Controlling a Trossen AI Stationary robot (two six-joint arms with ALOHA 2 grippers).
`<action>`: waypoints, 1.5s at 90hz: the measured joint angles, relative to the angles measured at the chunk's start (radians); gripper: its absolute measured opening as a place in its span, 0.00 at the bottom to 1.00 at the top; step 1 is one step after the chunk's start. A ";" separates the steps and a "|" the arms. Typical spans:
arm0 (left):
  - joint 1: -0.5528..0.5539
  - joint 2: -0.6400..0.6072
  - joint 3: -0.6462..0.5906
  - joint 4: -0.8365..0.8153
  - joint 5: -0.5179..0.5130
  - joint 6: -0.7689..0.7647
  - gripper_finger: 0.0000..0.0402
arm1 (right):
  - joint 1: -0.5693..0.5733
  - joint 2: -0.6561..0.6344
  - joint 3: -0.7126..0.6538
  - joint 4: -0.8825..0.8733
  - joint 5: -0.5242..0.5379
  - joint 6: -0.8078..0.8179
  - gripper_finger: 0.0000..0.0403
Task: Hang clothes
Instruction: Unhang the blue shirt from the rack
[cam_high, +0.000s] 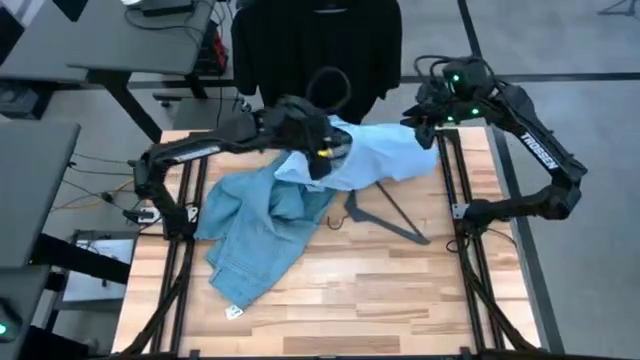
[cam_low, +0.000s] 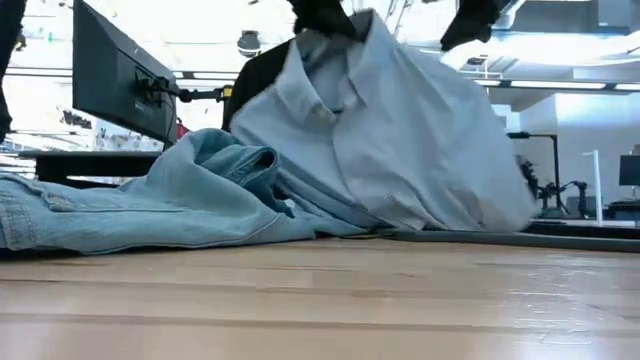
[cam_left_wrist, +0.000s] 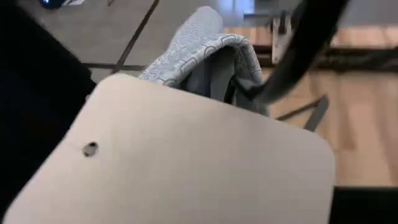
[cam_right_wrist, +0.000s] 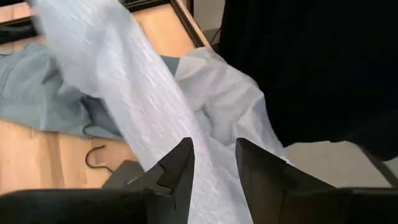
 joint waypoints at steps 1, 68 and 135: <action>0.000 -0.006 0.000 -0.006 0.003 -0.009 0.07 | -0.001 0.000 -0.007 0.007 0.000 0.005 0.27; 0.065 -0.081 -0.001 -0.302 -0.024 -0.001 0.07 | 0.125 0.062 -0.213 0.038 -0.099 0.076 0.57; 0.059 -0.088 -0.001 -0.317 0.063 0.118 0.07 | 0.155 0.181 -0.392 0.332 -0.024 0.032 0.14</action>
